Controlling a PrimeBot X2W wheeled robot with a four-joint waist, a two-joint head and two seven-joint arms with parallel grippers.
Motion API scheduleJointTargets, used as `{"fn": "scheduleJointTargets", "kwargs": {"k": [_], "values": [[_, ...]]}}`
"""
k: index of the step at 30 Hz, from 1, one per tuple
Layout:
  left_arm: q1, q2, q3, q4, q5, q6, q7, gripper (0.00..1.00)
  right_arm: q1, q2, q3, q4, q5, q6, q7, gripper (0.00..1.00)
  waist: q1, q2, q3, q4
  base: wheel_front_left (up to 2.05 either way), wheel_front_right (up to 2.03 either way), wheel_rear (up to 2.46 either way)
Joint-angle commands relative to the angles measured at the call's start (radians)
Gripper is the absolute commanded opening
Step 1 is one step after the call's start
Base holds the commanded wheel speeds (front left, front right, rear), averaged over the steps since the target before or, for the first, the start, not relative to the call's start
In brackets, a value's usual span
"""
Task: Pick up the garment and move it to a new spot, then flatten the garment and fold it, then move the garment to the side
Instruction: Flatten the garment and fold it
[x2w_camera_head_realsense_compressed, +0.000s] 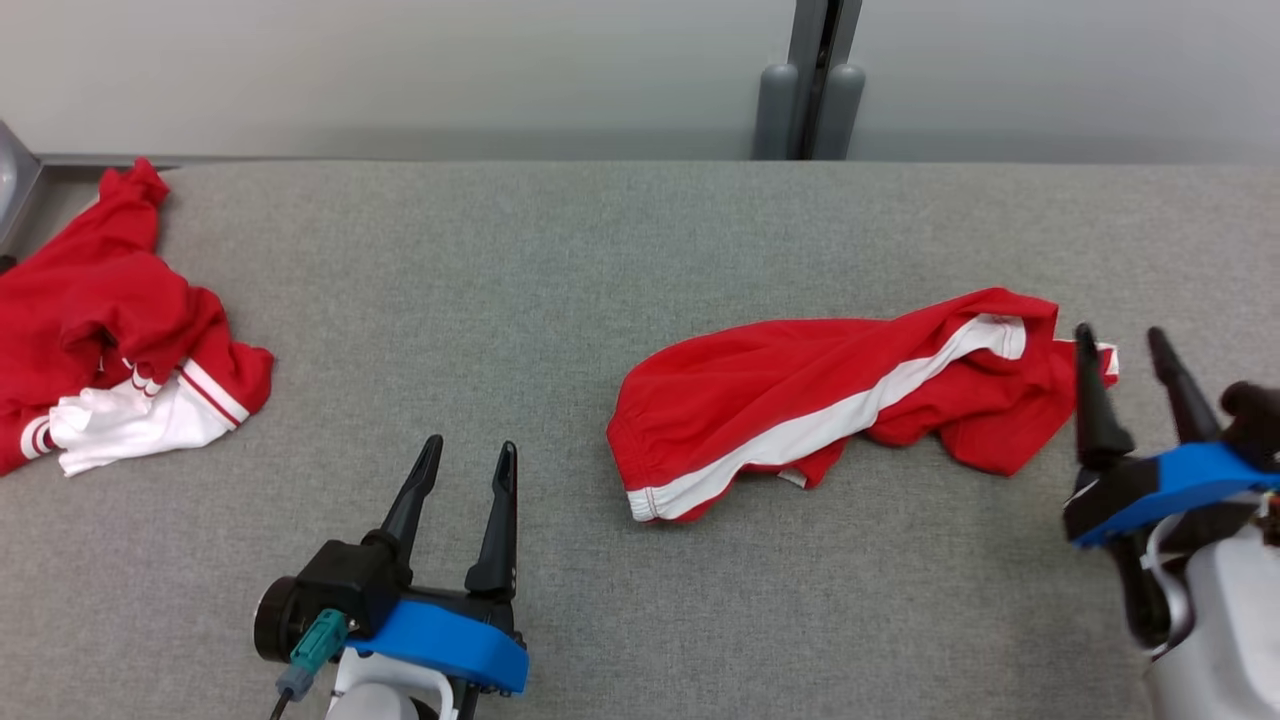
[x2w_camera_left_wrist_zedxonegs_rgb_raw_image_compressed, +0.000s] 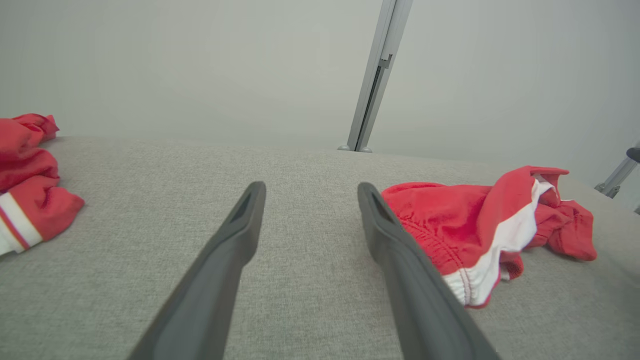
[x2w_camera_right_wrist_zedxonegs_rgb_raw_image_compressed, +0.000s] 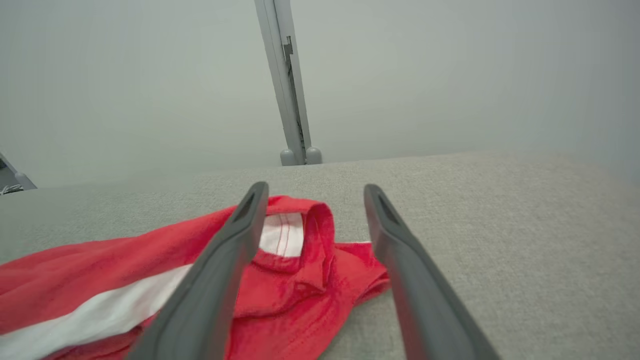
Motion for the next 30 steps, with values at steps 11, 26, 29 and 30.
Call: {"fn": "scheduleJointTargets", "kwargs": {"k": [11, 26, 29, 30], "values": [[0.075, -0.001, 0.005, 0.038, -0.029, -0.007, -0.003, 1.0, 0.203, 0.138, 0.057, -0.135, -0.122, 0.0, -0.053, 1.0, -0.0001, 0.0, -0.122, -0.015, 0.0, 0.0, 0.0], [0.127, -0.001, 0.029, 0.061, -0.047, 0.02, -0.003, 1.0, 0.29, 0.169, 0.07, -0.154, -0.17, 0.0, -0.061, 1.0, -0.0001, 0.0, -0.151, -0.016, 0.0, 0.0, 0.0], [0.126, -0.001, 0.036, 0.067, -0.047, 0.026, -0.003, 1.0, 0.286, 0.169, 0.082, -0.152, -0.162, 0.0, -0.062, 1.0, -0.0001, 0.0, -0.152, -0.015, 0.0, 0.0, 0.0], [0.126, -0.001, 0.038, 0.068, -0.047, 0.028, -0.003, 1.0, 0.285, 0.168, 0.083, -0.153, -0.161, 0.0, -0.062, 1.0, -0.0001, 0.0, -0.152, -0.015, 0.0, 0.0, 0.0]]}}
